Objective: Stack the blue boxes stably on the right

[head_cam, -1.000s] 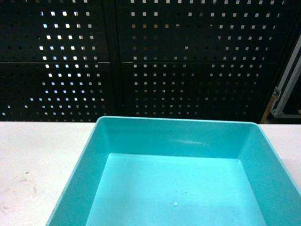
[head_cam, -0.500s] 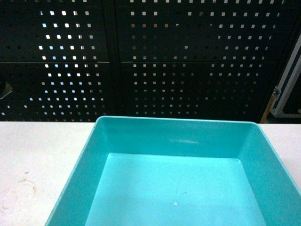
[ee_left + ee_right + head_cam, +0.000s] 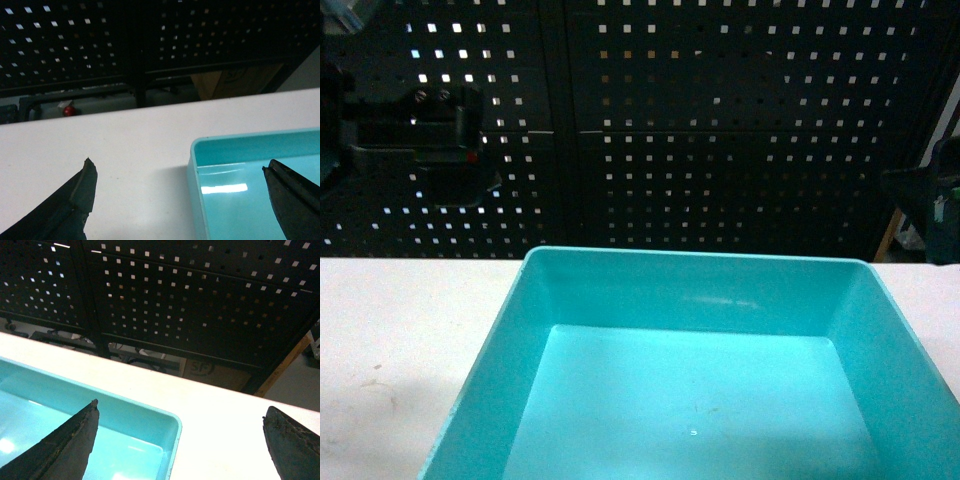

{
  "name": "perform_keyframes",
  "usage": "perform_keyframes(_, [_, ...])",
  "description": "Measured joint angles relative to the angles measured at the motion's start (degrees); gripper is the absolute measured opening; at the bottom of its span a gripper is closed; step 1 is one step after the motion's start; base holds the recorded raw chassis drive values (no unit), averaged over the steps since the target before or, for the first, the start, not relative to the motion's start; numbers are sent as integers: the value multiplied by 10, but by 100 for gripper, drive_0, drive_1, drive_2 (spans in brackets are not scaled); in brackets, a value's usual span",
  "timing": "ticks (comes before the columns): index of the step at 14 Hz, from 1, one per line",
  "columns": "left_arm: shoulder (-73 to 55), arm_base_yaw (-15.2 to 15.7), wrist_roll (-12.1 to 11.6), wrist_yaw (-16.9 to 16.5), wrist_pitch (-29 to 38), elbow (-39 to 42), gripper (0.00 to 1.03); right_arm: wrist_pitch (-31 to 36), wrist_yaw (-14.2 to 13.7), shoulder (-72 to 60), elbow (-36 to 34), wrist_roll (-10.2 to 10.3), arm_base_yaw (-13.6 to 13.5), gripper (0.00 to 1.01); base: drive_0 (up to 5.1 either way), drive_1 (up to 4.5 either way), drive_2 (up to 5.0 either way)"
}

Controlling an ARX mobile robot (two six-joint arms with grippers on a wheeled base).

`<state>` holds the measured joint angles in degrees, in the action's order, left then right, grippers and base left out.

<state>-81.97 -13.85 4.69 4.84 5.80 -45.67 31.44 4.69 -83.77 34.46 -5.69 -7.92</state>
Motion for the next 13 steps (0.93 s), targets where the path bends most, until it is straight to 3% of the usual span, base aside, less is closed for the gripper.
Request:
perform_keyframes(4, [-69, -37, 3, 53, -9, 0, 98, 26, -3, -54, -19, -4, -7, 98, 0, 0, 0])
perform_keyframes(13, [-157, -68, 60, 83, 5, 3, 98, 71, -18, -162, -68, -25, -15, 98, 0, 0, 0])
